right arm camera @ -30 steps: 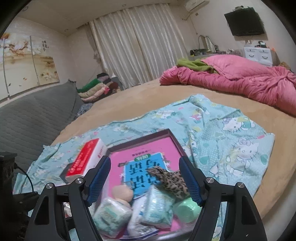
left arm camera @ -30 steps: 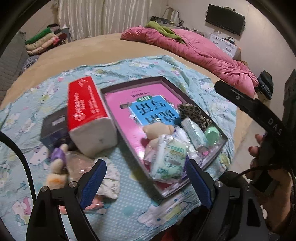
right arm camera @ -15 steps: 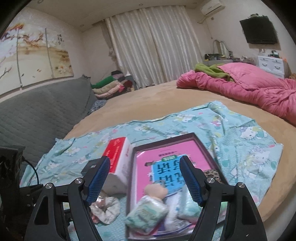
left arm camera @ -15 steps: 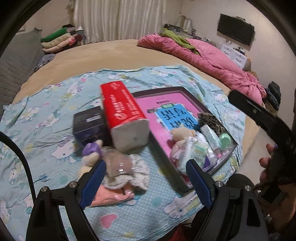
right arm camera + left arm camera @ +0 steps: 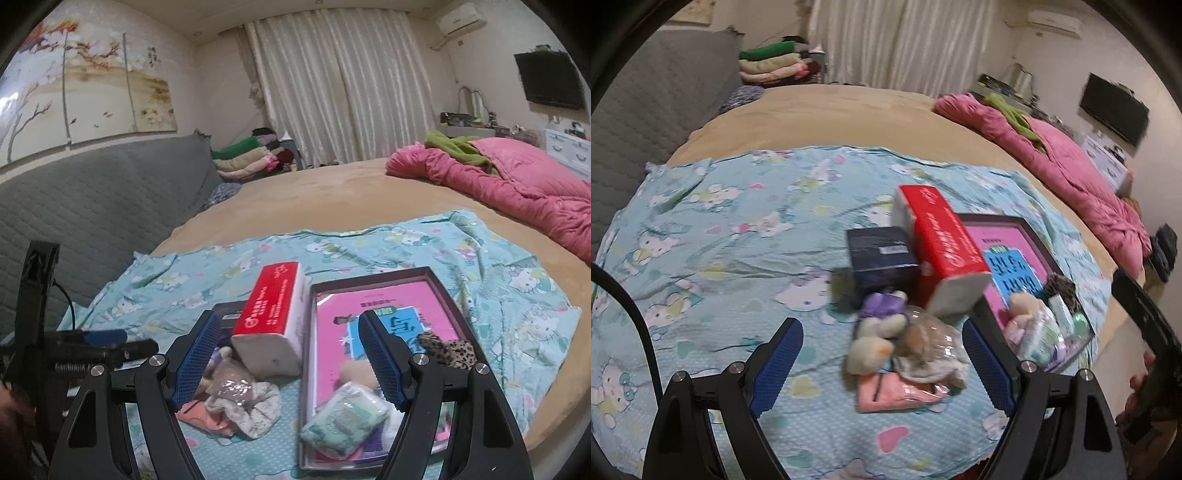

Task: Organize soft objects
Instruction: 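Move the left tool to the white plush bunny while the right approaches the clear plastic bag, then grasp the white plush bunny with the left tool while the right grasps the clear plastic bag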

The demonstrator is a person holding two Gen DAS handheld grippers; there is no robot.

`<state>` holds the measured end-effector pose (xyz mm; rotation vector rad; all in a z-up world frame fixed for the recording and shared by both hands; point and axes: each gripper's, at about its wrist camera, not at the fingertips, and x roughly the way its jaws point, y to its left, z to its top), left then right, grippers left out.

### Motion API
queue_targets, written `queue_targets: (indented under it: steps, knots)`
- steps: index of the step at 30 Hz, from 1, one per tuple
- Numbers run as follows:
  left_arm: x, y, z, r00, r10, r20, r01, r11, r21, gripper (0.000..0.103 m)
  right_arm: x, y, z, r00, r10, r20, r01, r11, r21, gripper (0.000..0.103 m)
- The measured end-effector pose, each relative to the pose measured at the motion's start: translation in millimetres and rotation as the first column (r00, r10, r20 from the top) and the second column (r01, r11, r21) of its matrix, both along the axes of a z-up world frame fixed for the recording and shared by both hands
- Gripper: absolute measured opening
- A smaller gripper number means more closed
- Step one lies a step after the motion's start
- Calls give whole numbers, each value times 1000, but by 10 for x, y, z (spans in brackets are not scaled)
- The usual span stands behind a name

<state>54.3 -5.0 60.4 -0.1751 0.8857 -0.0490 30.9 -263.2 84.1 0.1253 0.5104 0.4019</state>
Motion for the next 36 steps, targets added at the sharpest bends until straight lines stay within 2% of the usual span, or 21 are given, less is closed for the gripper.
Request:
queue_targets:
  steps: [4, 10, 16, 24, 36]
  knots:
    - [-6, 186, -41, 999, 40, -7, -40, 999, -13, 88, -7, 127, -20, 1000, 30, -5, -30, 999, -20, 78]
    - [16, 265, -237, 998, 51, -47, -52, 998, -23, 88, 2, 358, -147, 996, 83, -37, -85, 995, -57, 79]
    - [63, 225, -470, 995, 32, -93, -35, 999, -38, 88, 65, 586, -371, 988, 129, -86, -139, 984, -111, 79]
    - [297, 171, -798, 987, 4, -163, -13, 999, -51, 88, 210, 769, -687, 977, 138, -162, -167, 969, -182, 79]
    - [527, 242, -1096, 976, -26, -216, 4, 995, -101, 88, 377, 914, -931, 962, 155, -224, -204, 955, -216, 79]
